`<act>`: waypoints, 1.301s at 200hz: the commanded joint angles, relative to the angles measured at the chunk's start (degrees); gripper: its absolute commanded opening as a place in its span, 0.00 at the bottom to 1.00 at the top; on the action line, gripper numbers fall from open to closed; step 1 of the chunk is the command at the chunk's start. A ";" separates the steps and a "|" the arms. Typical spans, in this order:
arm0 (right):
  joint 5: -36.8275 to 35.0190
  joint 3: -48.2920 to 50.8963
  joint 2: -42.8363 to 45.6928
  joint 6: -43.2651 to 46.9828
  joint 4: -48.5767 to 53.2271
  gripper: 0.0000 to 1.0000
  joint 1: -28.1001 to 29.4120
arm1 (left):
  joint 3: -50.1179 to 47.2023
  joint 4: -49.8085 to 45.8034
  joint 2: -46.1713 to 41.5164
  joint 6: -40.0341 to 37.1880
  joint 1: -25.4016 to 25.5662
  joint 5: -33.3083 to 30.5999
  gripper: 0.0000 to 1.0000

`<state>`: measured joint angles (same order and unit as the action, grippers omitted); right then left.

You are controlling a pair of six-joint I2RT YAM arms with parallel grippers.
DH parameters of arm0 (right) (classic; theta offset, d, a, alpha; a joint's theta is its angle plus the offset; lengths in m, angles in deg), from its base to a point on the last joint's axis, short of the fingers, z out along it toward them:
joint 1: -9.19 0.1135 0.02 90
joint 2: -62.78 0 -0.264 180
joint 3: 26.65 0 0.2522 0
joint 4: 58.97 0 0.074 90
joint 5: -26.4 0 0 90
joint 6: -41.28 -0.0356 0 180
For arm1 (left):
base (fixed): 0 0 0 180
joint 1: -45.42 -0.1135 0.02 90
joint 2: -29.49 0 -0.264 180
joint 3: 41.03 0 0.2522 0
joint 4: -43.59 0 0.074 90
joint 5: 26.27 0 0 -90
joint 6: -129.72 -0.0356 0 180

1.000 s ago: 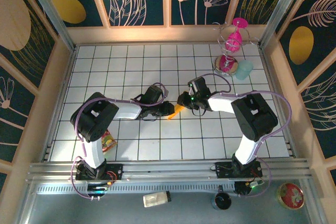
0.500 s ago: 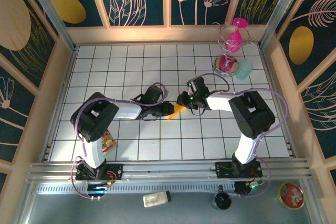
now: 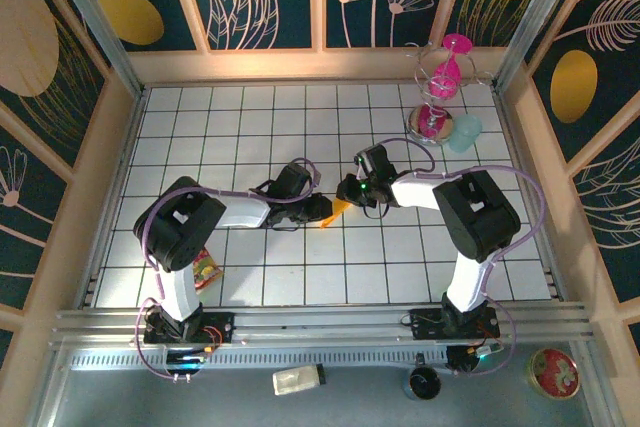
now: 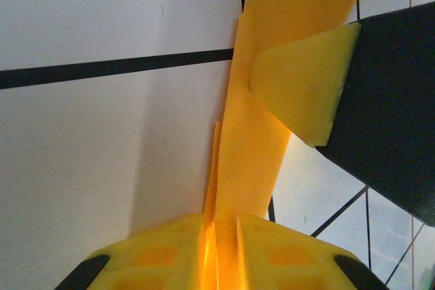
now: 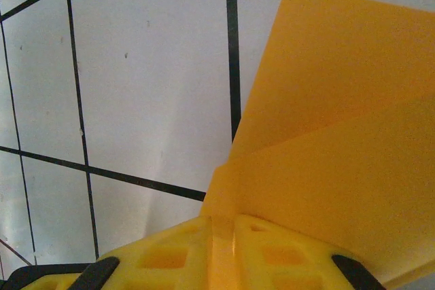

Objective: Fold a paper plane with a square sheet of paper (pick it up from the middle)
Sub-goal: Fold the wing for the fifth time at the center of the table.

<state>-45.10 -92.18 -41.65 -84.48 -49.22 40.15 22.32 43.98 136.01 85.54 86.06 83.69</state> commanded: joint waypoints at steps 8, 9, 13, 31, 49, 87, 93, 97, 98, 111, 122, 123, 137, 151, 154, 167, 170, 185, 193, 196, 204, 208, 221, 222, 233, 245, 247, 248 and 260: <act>-1.19 -0.57 -1.83 1.71 4.62 0.16 -0.14 | 0.05 -2.20 -3.32 -1.39 0.42 -5.20 0.22; -1.19 -0.55 -1.83 1.73 4.58 0.16 -0.13 | 0.06 -2.20 -3.46 -1.42 0.46 -5.29 0.23; -1.12 -0.65 -1.84 1.75 4.50 0.16 -0.13 | 0.08 -2.12 -3.89 -1.44 0.41 -5.55 0.23; -0.85 -0.83 -1.44 1.76 4.45 0.15 -0.17 | 0.25 -2.20 -4.99 -1.48 0.35 -6.14 0.22; -0.51 -0.99 -1.39 1.77 4.14 0.14 -0.20 | 0.59 -1.94 -5.10 -1.89 0.34 -5.15 0.19; 0.13 -1.35 -1.62 1.80 3.96 0.11 -0.20 | 1.07 1.84 -4.35 -2.48 0.30 0.58 0.10; 0.22 -1.36 -1.68 1.76 3.85 0.11 -0.20 | 1.36 2.13 -3.79 -2.58 0.32 1.66 0.09; 0.30 -1.43 -1.69 1.75 3.82 0.11 -0.20 | 1.58 2.13 -3.44 -2.54 0.37 2.08 0.09; 0.30 -1.46 -1.67 1.75 3.78 0.11 -0.24 | 1.62 2.16 -3.34 -2.51 0.34 2.18 0.08; 0.39 -1.43 -1.69 1.73 3.83 0.10 -0.20 | 2.28 1.89 -2.16 -2.78 0.52 3.26 0.07; 0.39 -1.41 -1.68 1.82 3.80 0.10 -0.20 | 2.85 1.50 -1.24 -3.10 0.62 4.15 0.06; 0.39 -1.45 -1.67 1.79 3.77 0.10 -0.20 | 2.96 1.45 -1.19 -3.19 0.64 4.26 0.06; 0.39 -1.43 -1.68 1.73 3.83 0.10 -0.20 | 3.99 0.10 0.02 -4.07 0.85 4.91 0.04; 0.39 -1.48 -1.69 1.76 3.76 0.10 -0.20 | 4.95 -1.48 1.07 -4.98 1.10 4.74 0.03; 0.39 -1.42 -1.73 1.76 3.78 0.09 -0.20 | 5.11 -1.64 1.18 -5.08 1.10 4.66 0.03; 0.39 -1.35 -1.72 1.76 3.82 0.09 -0.20 | 5.61 -3.02 1.93 -5.69 1.11 4.34 0.02; 0.39 -1.37 -1.75 1.76 3.77 0.09 -0.20 | 5.76 -3.47 2.19 -5.87 1.11 4.23 0.01; 0.31 -1.26 -1.74 1.75 3.76 0.09 -0.20 | 5.79 -4.57 3.00 -6.16 1.11 4.03 0.00; 0.24 -1.18 -1.75 1.76 3.78 0.08 -0.29 | 5.83 -4.65 3.33 -6.12 1.11 4.09 0.00; 0.29 -1.16 -1.79 1.76 3.83 0.09 -0.29 | 5.79 -4.66 3.39 -6.00 1.15 4.04 0.00; 0.22 -1.22 -1.78 1.76 3.80 0.08 -0.29 | 5.79 -4.83 3.64 -5.87 1.14 4.03 0.00; 0.22 -1.09 -1.85 1.76 3.86 0.08 -0.29 | 5.79 -4.99 3.69 -5.77 1.11 4.03 0.00; 0.22 -1.07 -1.92 1.71 3.81 0.08 -0.29 | 5.81 -5.18 3.87 -5.68 1.25 4.03 0.00; 0.22 -1.06 -1.88 1.73 3.82 0.08 -0.29 | 5.84 -5.18 3.83 -5.67 1.18 4.03 0.00; 0.13 -1.05 -2.00 1.67 3.82 0.08 -0.29 | 5.79 -5.23 3.78 -5.54 1.28 4.11 0.00; 0.13 -1.12 -2.10 1.59 3.72 0.08 -0.29 | 5.78 -5.23 3.78 -5.39 1.38 4.12 0.00; 0.13 -1.09 -2.12 1.58 3.74 0.08 -0.29 | 5.68 -5.35 3.74 -5.35 1.44 4.12 0.00; 0.13 -1.07 -2.11 1.58 3.70 0.08 -0.29 | 5.64 -5.40 3.76 -5.33 1.40 4.12 0.00; 0.04 -1.14 -2.26 1.58 3.73 0.08 -0.29 | 5.43 -5.49 3.71 -5.09 1.53 4.09 0.00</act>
<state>-44.99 -92.77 -41.97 -83.54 -47.95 40.04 27.08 41.36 139.11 80.82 87.02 87.28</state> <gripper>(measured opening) 0.081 0.044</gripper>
